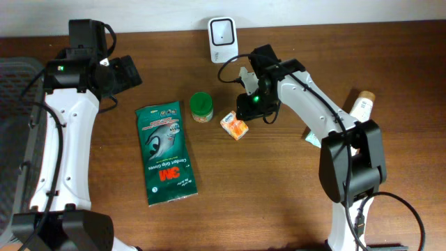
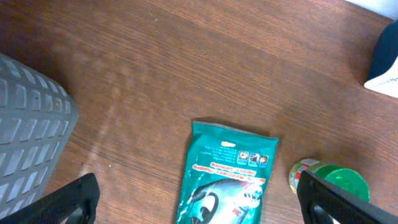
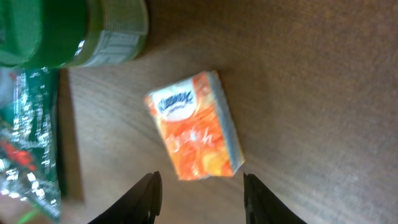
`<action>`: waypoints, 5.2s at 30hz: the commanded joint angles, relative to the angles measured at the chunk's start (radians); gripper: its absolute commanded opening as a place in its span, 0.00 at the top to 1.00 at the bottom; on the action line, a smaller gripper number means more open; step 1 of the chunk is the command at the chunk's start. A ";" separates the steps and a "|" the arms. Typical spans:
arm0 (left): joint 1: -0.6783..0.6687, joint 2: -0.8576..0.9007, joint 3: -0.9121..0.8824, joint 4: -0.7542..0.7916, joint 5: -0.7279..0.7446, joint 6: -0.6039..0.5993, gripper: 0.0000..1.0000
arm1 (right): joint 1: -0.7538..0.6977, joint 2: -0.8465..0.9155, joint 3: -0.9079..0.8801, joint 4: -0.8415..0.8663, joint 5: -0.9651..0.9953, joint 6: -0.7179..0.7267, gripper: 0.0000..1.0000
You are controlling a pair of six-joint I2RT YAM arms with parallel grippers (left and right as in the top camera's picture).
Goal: Scan the item barcode
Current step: 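Reach the right gripper to the orange Kleenex pack and grasp it, then lift the Kleenex pack and carry it to the scanner, then hold the Kleenex pack in front of the scanner window, then place the Kleenex pack on the mint packet at right and release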
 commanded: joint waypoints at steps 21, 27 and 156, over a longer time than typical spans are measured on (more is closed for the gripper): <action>0.003 -0.003 0.010 0.002 0.003 0.015 0.01 | -0.032 0.119 -0.066 0.076 -0.139 -0.025 0.66; 0.003 -0.003 0.010 0.002 0.003 0.015 0.01 | -0.033 0.119 -0.140 0.117 -0.138 -0.002 0.71; 0.003 -0.003 0.010 0.002 0.003 0.015 0.01 | -0.160 -0.216 0.307 -0.028 0.056 0.100 0.96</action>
